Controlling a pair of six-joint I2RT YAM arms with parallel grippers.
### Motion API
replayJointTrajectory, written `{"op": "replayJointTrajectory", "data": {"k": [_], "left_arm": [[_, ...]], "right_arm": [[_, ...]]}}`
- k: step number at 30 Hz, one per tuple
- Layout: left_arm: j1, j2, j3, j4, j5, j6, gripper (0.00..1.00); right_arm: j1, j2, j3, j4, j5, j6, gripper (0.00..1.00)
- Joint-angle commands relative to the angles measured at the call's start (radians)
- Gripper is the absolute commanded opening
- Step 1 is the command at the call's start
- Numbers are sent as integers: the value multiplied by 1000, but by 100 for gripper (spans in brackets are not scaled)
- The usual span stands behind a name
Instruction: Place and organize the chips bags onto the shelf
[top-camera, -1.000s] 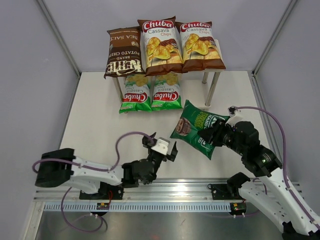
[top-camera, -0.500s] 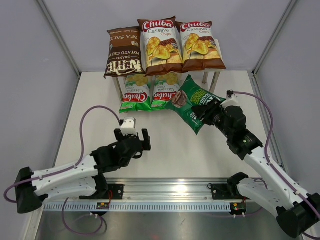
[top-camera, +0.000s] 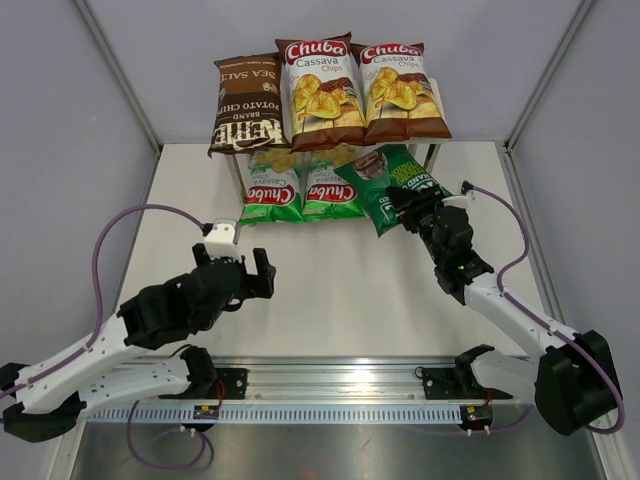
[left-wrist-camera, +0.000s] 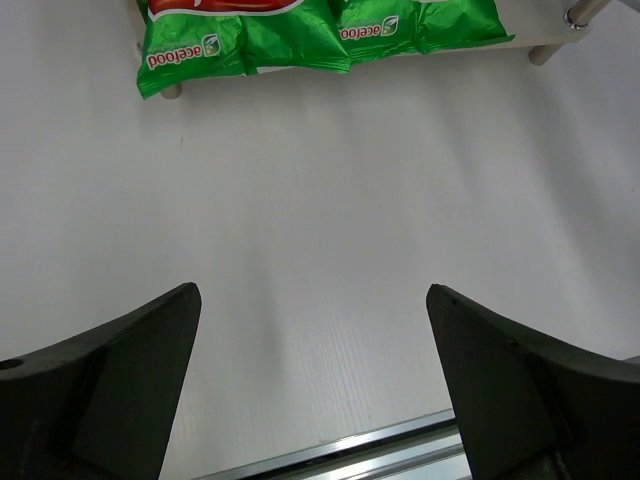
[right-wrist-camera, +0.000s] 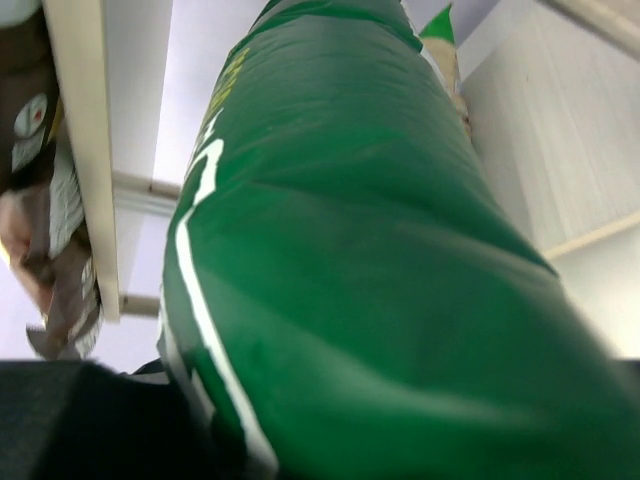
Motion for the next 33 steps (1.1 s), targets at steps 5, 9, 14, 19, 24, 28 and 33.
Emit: {"op": "replayJointTrajectory", "data": {"k": [5, 9, 14, 19, 24, 28, 33], "left_arm": [[3, -95, -20, -3, 11, 247, 99], [3, -170, -49, 3, 53, 241, 99], [3, -192, -66, 18, 80, 256, 99], [1, -167, -69, 15, 108, 258, 99], [3, -177, -77, 20, 115, 256, 99], [1, -197, -80, 23, 117, 254, 99], [1, -207, -83, 26, 112, 256, 99]], "right_arm": [[-3, 186, 17, 445, 172, 99, 31], [-3, 321, 30, 644, 221, 108, 30], [-3, 502, 92, 842, 241, 56, 28], [-3, 588, 159, 891, 270, 42, 28], [-3, 683, 199, 960, 281, 124, 28], [-5, 763, 218, 1000, 317, 189, 28], [-8, 786, 215, 1027, 343, 177, 28]]}}
